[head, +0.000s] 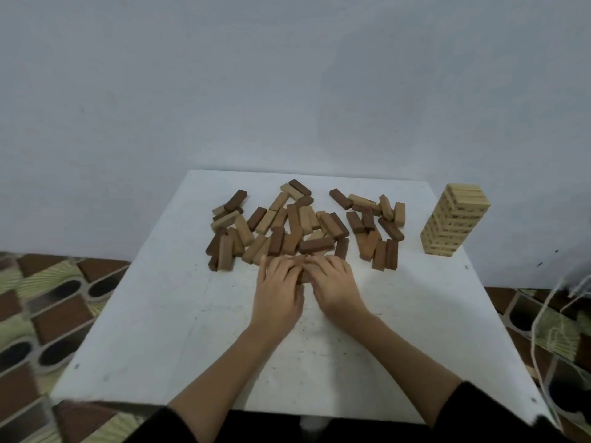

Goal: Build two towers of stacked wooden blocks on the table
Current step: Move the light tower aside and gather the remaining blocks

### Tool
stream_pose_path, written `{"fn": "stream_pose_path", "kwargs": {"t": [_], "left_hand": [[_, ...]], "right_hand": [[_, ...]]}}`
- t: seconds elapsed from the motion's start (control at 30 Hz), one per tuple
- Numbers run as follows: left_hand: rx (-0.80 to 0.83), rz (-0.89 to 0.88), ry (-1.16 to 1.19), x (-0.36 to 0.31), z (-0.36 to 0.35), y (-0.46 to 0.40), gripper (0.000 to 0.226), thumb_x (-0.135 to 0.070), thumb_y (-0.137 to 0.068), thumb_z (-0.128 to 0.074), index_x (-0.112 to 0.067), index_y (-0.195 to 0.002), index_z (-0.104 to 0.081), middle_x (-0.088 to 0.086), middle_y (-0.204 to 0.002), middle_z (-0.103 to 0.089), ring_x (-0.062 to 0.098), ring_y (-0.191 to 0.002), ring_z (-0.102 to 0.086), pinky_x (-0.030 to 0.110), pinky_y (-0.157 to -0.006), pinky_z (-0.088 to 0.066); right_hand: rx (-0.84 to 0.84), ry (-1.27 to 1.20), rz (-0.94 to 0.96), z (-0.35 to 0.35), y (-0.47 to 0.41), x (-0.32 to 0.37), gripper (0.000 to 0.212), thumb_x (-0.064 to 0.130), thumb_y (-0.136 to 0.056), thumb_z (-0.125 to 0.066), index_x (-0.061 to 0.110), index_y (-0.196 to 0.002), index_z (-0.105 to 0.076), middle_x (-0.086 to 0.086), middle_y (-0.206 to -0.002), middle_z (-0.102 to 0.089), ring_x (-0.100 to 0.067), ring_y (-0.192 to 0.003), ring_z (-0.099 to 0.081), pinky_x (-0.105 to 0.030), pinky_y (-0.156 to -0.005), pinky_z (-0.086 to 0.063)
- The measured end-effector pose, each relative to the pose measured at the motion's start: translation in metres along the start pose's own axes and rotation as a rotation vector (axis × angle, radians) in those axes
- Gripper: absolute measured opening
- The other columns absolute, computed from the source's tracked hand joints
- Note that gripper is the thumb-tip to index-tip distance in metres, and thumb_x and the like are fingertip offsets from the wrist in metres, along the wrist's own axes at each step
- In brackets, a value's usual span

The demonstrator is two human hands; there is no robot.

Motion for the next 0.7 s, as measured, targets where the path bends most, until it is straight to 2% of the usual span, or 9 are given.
{"fn": "stream_pose_path", "kwargs": {"t": [0.07,0.13,0.2,0.27,0.37,0.5,0.57,0.6,0.7], "left_hand": [[-0.02,-0.045,-0.018,-0.004,0.001,0.0,0.026,-0.008,-0.077,-0.066,-0.01,-0.103,-0.067,0.005,-0.107,-0.065,0.025,-0.11,-0.057,0.053,-0.104,-0.039],[-0.055,-0.071,0.039,-0.005,0.005,-0.001,0.02,0.0,-0.073,-0.07,-0.006,-0.091,-0.065,0.008,-0.095,-0.062,0.029,-0.094,-0.059,0.044,-0.085,-0.05],[-0.08,-0.076,0.075,-0.007,0.009,-0.002,0.018,0.004,-0.07,-0.071,-0.004,-0.085,-0.063,0.01,-0.086,-0.056,0.025,-0.076,-0.053,0.032,-0.062,-0.045],[-0.067,-0.069,0.075,-0.009,0.009,-0.004,0.022,0.003,-0.069,-0.072,-0.004,-0.087,-0.063,0.01,-0.087,-0.054,0.023,-0.075,-0.049,0.031,-0.058,-0.04],[-0.033,-0.012,0.064,-0.008,0.002,-0.003,0.032,-0.002,-0.071,-0.071,-0.006,-0.102,-0.063,0.009,-0.1,-0.055,0.027,-0.086,-0.05,0.035,-0.064,-0.045],[0.029,0.084,0.173,-0.007,-0.008,0.001,0.042,-0.01,-0.084,-0.061,-0.004,-0.125,-0.053,0.01,-0.122,-0.045,0.024,-0.11,-0.039,0.037,-0.089,-0.046],[0.044,0.135,0.236,-0.004,-0.009,0.004,0.05,-0.017,-0.088,-0.06,-0.005,-0.134,-0.045,0.01,-0.129,-0.038,0.022,-0.117,-0.035,0.034,-0.097,-0.041],[0.04,0.163,0.27,-0.002,-0.008,0.005,0.054,-0.021,-0.088,-0.061,-0.006,-0.137,-0.042,0.009,-0.131,-0.035,0.021,-0.119,-0.034,0.032,-0.099,-0.039],[0.028,0.232,0.35,0.005,-0.006,0.007,0.06,-0.035,-0.09,-0.06,-0.007,-0.139,-0.039,0.008,-0.133,-0.034,0.017,-0.122,-0.032,0.031,-0.102,-0.038]], "right_hand": [[-0.051,0.005,-0.072,0.006,0.002,-0.011,0.038,0.018,-0.083,-0.042,0.008,-0.112,-0.063,-0.008,-0.116,-0.062,-0.025,-0.108,-0.054,-0.041,-0.09,-0.047],[-0.051,0.054,-0.18,0.009,0.007,-0.023,0.04,0.025,-0.09,-0.042,0.006,-0.122,-0.058,-0.011,-0.13,-0.055,-0.029,-0.122,-0.047,-0.043,-0.103,-0.038],[0.01,0.1,-0.252,0.006,0.012,-0.033,0.041,0.028,-0.097,-0.04,0.009,-0.133,-0.048,-0.007,-0.142,-0.043,-0.024,-0.134,-0.033,-0.036,-0.111,-0.025],[0.007,0.077,-0.229,0.008,0.02,-0.03,0.039,0.023,-0.099,-0.039,0.011,-0.136,-0.044,-0.002,-0.142,-0.041,-0.019,-0.132,-0.029,-0.029,-0.109,-0.023],[-0.019,-0.028,-0.134,0.014,0.035,-0.017,0.031,0.012,-0.097,-0.042,0.01,-0.126,-0.053,-0.001,-0.129,-0.049,-0.017,-0.118,-0.035,-0.023,-0.099,-0.03],[-0.016,-0.173,-0.085,0.015,0.044,-0.007,0.026,0.004,-0.091,-0.05,0.009,-0.115,-0.057,-0.003,-0.117,-0.054,-0.006,-0.105,-0.033,-0.017,-0.093,-0.036],[0.008,-0.202,-0.129,0.015,0.043,-0.009,0.032,0.005,-0.091,-0.051,0.011,-0.122,-0.053,-0.001,-0.126,-0.049,-0.004,-0.109,-0.03,-0.006,-0.093,-0.025],[0.017,-0.198,-0.149,0.014,0.043,-0.01,0.036,0.007,-0.091,-0.052,0.011,-0.127,-0.05,-0.001,-0.131,-0.046,-0.006,-0.112,-0.03,-0.005,-0.094,-0.021],[0.048,-0.154,-0.185,0.012,0.04,-0.014,0.042,0.018,-0.093,-0.053,0.014,-0.134,-0.047,0.001,-0.142,-0.038,-0.015,-0.127,-0.027,-0.018,-0.104,-0.023]]}}
Point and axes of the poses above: each hand's wrist, its own y-axis away from the middle knuckle, its own z-axis out of the back of the hand, x = y × z, the point moved 10 cm from there along -y, towards the middle knuckle
